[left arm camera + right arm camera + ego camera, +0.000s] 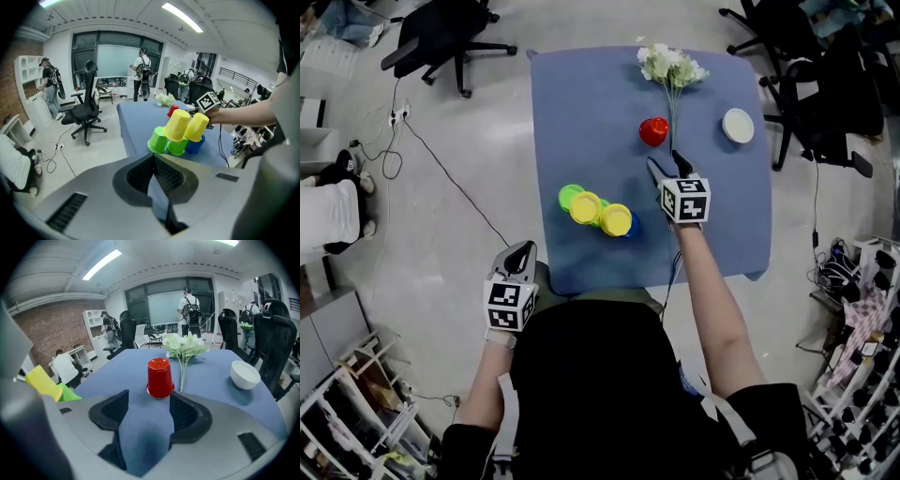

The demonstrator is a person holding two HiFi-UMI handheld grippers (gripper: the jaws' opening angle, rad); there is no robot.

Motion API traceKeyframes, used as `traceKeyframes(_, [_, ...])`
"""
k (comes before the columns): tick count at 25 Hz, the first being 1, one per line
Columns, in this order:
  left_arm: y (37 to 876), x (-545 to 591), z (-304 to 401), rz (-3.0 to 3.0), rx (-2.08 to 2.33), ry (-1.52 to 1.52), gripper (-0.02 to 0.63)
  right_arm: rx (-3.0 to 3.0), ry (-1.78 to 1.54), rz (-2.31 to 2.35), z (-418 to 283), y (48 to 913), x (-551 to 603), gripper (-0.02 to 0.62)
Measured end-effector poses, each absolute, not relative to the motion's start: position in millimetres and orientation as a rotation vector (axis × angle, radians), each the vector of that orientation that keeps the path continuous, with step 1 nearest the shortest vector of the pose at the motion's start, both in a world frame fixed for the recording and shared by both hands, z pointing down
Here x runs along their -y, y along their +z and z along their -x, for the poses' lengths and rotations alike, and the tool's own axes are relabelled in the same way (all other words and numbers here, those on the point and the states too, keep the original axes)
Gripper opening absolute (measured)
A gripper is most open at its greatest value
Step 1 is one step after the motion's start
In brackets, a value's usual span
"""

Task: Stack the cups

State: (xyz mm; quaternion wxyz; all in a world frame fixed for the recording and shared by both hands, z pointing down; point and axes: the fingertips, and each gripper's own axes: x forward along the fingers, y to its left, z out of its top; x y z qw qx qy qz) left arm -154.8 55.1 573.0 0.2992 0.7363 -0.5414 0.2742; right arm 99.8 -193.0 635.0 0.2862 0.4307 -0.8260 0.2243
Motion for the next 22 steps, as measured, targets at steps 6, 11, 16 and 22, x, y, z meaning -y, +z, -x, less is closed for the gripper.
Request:
traceKeyframes(6, [573,-70,158,-1.877,1.487,0.714,0.011,2.196,0.586,-1.148,-90,650,227,0.285])
traceKeyframes(11, [581,-81,165,-1.831,1.497,0.713,0.011,2.16,0.563,-1.162,-83,664,243,0.276])
traceKeyframes(16, [580,-85,176,-1.805,1.519,0.689,0.011,2.133,0.523,-1.194,-86,667,250,0.219])
traceKeyframes(22, [581,-91,181,-1.795,1.526,0.684,0.011,2.137,0.545,-1.207,-84,672,261,0.255])
